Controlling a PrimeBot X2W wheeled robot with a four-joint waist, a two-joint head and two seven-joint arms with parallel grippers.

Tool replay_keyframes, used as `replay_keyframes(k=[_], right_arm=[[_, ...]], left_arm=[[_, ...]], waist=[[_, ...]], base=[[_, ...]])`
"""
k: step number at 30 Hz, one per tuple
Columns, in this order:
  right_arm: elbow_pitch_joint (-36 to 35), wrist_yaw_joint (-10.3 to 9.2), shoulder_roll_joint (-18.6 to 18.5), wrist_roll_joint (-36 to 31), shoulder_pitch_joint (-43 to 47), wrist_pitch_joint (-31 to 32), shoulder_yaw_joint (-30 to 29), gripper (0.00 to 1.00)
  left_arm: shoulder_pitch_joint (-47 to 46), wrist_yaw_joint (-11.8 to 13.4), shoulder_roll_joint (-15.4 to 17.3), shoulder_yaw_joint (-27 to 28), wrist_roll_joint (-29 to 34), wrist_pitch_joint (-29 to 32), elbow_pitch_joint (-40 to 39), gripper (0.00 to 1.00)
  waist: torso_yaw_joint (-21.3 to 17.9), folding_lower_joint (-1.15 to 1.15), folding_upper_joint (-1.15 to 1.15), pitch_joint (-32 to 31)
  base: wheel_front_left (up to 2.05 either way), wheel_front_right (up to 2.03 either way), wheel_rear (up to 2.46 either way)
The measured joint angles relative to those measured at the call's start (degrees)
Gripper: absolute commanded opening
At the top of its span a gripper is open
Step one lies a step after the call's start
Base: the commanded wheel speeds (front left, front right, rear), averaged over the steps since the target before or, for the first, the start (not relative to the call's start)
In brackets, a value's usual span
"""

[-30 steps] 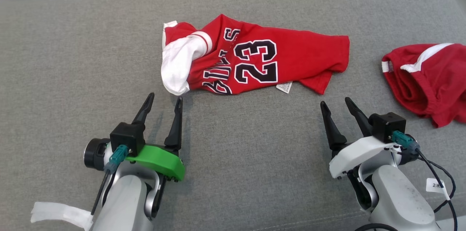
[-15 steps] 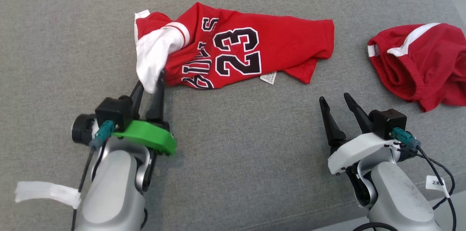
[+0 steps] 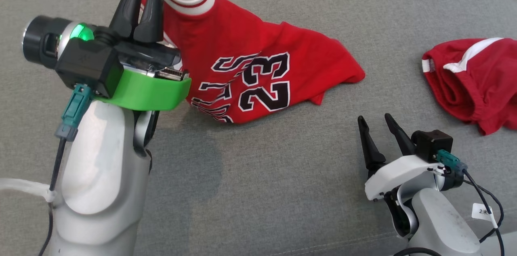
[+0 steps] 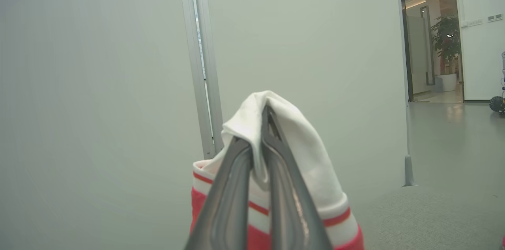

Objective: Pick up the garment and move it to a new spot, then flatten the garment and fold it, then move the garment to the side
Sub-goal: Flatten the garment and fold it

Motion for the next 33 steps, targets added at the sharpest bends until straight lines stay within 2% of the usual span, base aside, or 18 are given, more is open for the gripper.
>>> replay_keyframes(k=[5,9,14,18,20,21,22,26,30,33], right_arm=[[0.5,0.0,0.4,0.0,0.3,0.0,0.0,1.0],[0.7,0.0,1.0,0.5,0.3,0.0,0.5,1.0],[0.8,0.0,1.3,1.4,0.1,0.0,0.7,1.0],[1.0,0.0,1.5,2.1,-0.9,0.0,1.8,1.0],[1.0,0.01,1.6,2.7,-2.1,0.0,2.5,1.0],[1.2,0.01,1.6,2.9,-2.3,0.0,2.7,1.0],[1.6,0.01,1.6,3.0,-2.4,0.0,2.9,1.0],[2.5,0.01,1.6,3.2,-3.0,0.0,3.3,1.0],[2.9,0.05,1.6,3.0,-3.1,-0.2,1.7,1.0],[2.7,0.04,1.6,2.6,-2.9,-0.2,0.7,1.0]], left_arm=[[-4.1,-0.2,1.9,-1.6,2.0,0.0,-1.5,0.0],[-9.3,-0.1,4.2,-0.6,3.6,0.0,-0.5,0.0],[-16.1,0.0,7.7,-0.3,4.0,2.0,7.8,0.0],[-19.9,-0.2,11.1,-2.1,5.0,3.5,18.7,0.0],[-22.6,-0.2,11.7,-3.1,5.1,2.9,26.2,0.02],[-23.3,-0.2,11.3,-3.3,4.8,2.6,28.8,0.82],[-23.8,-0.2,10.7,-3.5,4.7,2.4,31.5,1.0],[-24.0,1.2,8.0,-2.4,2.2,1.4,41.3,1.0],[-23.2,3.4,6.7,-0.2,-0.1,0.4,46.8,1.0],[-21.3,3.9,6.6,1.4,-1.5,0.2,44.4,1.0]], waist=[[1.4,0.0,0.0,-1.2],[1.8,0.0,0.0,-1.8],[0.6,0.0,0.0,-1.1],[-1.2,0.0,0.0,0.3],[-3.1,0.0,0.0,1.9],[-3.8,0.0,0.0,2.5],[-4.4,0.0,0.0,3.0],[-7.0,0.0,0.0,4.9],[-8.6,0.0,0.0,6.2],[-7.9,0.0,0.0,6.2]], base=[[0.0,0.0,0.0],[0.0,0.0,0.0],[0.0,0.0,0.0],[0.0,0.0,0.0],[0.0,0.0,0.0],[0.0,0.0,0.0],[0.0,0.0,0.0],[0.0,0.0,0.0],[0.0,0.0,0.0],[0.0,0.0,0.0]])
